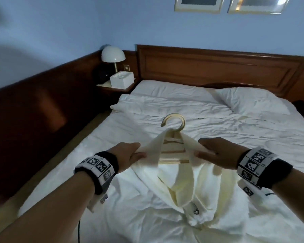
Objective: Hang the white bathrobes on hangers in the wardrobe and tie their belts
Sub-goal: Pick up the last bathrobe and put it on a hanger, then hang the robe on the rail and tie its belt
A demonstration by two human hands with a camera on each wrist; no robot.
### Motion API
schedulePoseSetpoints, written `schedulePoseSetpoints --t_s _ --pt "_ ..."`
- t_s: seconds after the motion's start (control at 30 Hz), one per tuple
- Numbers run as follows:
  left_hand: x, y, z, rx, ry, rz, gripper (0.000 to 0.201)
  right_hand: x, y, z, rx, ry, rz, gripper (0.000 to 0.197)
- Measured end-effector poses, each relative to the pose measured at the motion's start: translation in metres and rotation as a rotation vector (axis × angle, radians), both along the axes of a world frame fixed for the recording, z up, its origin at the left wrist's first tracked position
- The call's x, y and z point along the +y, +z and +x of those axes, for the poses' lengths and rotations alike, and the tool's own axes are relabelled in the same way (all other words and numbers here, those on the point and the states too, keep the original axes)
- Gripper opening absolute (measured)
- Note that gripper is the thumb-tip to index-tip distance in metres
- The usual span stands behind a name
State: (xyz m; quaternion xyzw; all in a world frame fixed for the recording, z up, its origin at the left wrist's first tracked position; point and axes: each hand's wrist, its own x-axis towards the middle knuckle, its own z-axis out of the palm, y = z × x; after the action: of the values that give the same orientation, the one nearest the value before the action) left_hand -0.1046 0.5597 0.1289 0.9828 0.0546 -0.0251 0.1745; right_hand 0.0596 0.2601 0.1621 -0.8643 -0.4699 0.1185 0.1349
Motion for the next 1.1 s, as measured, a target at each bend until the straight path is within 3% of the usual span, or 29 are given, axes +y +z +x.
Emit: schedulePoseSetpoints --t_s 0.17,0.23,0.33,0.5,0.6,0.73,0.8,0.87,0.9,0.97,1.1 --pt "0.105 0.061 -0.112 -0.091 0.187 0.049 0.05 0.151 0.074 -0.046 -0.173 0.276 0.135 0.017" --pt "0.149 0.088 -0.18 -0.155 0.277 0.072 0.045 0.223 0.105 -0.09 -0.256 0.374 0.164 0.018" --pt "0.217 0.127 -0.314 -0.24 0.447 0.195 0.054 0.336 0.141 -0.181 -0.301 0.563 0.258 0.033" --pt "0.289 0.194 -0.569 -0.32 0.708 0.423 0.088 0.504 0.191 -0.381 -0.343 0.937 0.472 0.028" --pt "0.295 0.225 -0.693 -0.296 0.879 0.504 0.088 0.574 0.211 -0.494 -0.32 1.092 0.535 0.011" --pt "0.271 0.24 -0.819 -0.218 1.126 0.547 0.072 0.627 0.224 -0.627 -0.203 1.33 0.597 0.018" --pt "0.254 0.242 -0.868 -0.205 1.261 0.541 0.06 0.65 0.228 -0.685 -0.132 1.466 0.61 0.017" --pt "0.236 0.244 -0.912 -0.157 1.373 0.55 0.058 0.678 0.229 -0.744 -0.081 1.583 0.652 0.046" --pt "0.228 0.246 -0.931 -0.102 1.43 0.557 0.062 0.689 0.229 -0.773 -0.106 1.617 0.652 0.05" --pt "0.211 0.25 -0.968 -0.011 1.539 0.558 0.063 0.708 0.229 -0.833 -0.161 1.676 0.635 0.049" --pt "0.188 0.265 -1.035 0.052 1.714 0.665 0.058 0.739 0.237 -0.942 -0.108 1.815 0.714 0.051"
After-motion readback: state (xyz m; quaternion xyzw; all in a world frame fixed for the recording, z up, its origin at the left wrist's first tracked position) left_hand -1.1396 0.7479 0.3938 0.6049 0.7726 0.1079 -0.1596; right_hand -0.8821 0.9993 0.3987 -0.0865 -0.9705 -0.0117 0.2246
